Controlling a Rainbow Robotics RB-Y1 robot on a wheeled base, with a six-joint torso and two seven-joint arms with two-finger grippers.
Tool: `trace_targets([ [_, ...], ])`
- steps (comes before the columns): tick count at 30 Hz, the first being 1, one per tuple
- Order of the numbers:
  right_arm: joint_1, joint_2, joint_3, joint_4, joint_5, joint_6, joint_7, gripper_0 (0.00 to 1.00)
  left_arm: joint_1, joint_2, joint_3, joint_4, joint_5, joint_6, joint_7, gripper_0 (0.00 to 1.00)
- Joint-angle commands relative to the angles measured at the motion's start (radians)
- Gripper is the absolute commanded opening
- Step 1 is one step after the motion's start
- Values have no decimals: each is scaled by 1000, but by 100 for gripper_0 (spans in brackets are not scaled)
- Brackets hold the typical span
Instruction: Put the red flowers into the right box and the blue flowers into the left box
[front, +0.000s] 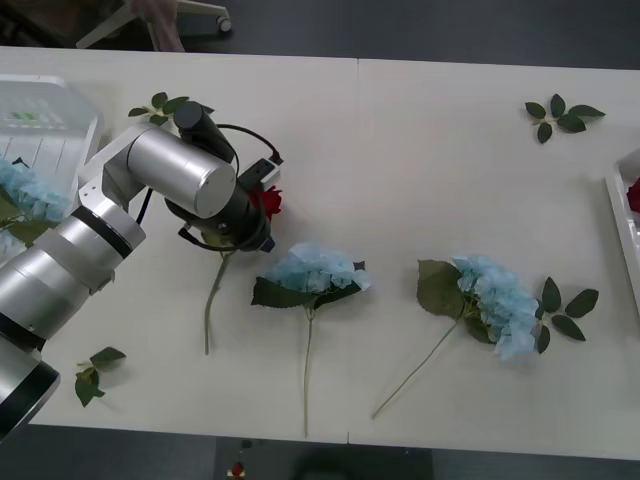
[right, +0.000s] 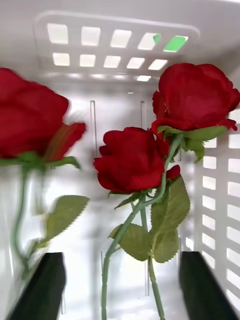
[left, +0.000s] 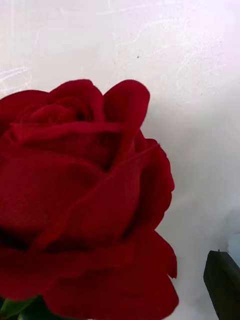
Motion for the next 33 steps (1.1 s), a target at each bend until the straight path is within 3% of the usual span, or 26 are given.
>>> trace_targets([
  [1, 2, -28, -40, -50, -70, 36, 13, 100, -3, -15, 16, 18, 1, -7, 26, 100],
  [7, 0, -28, -135, -127, -193, 225, -13, 100, -3, -17, 0, 30, 5, -15, 26, 100],
  [13, -1, -28, -149, -214, -323, 360, -180, 100, -3, -17, -17, 33, -1, -32, 32, 100],
  [23, -1, -10, -83, -487, -437, 570, -696, 100, -1, -20, -27, 58, -1, -37, 32, 98],
  [27, 0, 39, -23, -607, -428, 599, -891, 100, -3, -20, -30, 59, -2, -37, 32, 87],
  [31, 8, 116, 43, -723, -371, 621, -1059, 100, -1, -20, -30, 61, -2, -37, 32, 50],
  [33, 14, 148, 78, -766, -333, 628, -1128, 100, -3, -20, -30, 68, -1, -38, 32, 41],
])
